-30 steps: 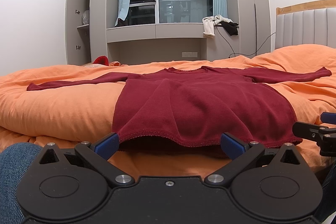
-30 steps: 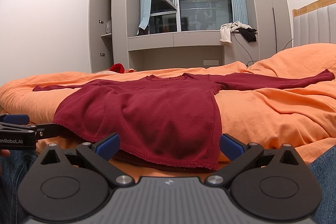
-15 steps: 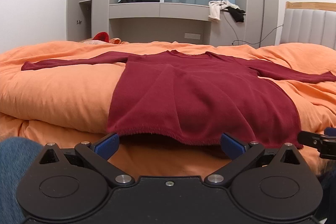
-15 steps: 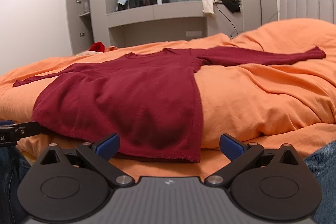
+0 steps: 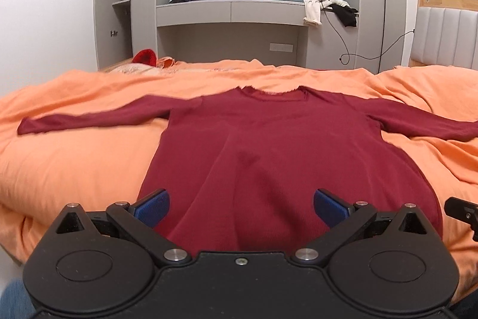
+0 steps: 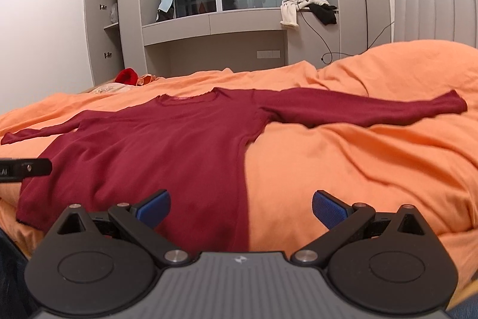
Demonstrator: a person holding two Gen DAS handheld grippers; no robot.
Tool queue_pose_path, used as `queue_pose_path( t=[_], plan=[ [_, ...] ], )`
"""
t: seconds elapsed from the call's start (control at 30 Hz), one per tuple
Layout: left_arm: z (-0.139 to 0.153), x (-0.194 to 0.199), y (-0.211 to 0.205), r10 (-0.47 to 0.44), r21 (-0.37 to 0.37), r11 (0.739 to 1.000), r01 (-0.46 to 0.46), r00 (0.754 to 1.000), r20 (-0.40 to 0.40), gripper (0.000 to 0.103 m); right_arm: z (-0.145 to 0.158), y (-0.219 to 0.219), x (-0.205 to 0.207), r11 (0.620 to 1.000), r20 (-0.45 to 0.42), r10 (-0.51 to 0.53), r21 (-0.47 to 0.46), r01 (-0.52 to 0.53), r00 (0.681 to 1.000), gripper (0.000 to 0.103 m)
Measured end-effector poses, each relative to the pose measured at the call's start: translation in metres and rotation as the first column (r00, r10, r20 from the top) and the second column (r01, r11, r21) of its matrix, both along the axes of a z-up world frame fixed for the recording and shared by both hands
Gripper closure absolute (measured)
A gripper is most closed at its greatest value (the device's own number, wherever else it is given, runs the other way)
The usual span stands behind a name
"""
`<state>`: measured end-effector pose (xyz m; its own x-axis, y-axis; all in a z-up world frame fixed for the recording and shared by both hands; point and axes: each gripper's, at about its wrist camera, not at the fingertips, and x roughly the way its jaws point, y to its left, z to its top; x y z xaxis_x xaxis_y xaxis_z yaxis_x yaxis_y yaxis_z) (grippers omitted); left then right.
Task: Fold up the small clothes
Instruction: 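Move the right tool to a sleeve cuff while the left tool hovers over the shirt body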
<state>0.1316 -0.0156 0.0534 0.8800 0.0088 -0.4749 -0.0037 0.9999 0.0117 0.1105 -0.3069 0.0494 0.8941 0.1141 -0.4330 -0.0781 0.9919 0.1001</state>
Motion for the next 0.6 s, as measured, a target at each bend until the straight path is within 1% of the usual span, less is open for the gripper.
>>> queue_pose_path(
  t=[0.13,0.3,0.47,0.6],
  plan=[
    [0.010,0.028,-0.013,-0.021,0.021,1.000,0.021,1.000,0.003,0.001,0.005,-0.014,0.023,1.000,0.004,-0.008,-0.022,0.008,1.000,0.000],
    [0.014,0.069,-0.030,-0.053,0.054,0.997,0.053,0.999,0.000,0.001,0.020,-0.048,0.054,0.997,0.048,-0.068,-0.034,0.070,0.996,0.000],
    [0.015,0.111,-0.042,-0.086,0.084,0.993,0.086,0.996,-0.003,0.001,0.029,-0.100,0.089,0.979,0.081,-0.205,-0.006,0.206,0.976,0.000],
    [0.012,0.143,-0.050,-0.109,0.098,0.989,0.109,0.994,-0.011,0.000,0.027,-0.140,0.121,0.947,0.030,-0.318,0.054,0.316,0.948,0.000]
  ],
)
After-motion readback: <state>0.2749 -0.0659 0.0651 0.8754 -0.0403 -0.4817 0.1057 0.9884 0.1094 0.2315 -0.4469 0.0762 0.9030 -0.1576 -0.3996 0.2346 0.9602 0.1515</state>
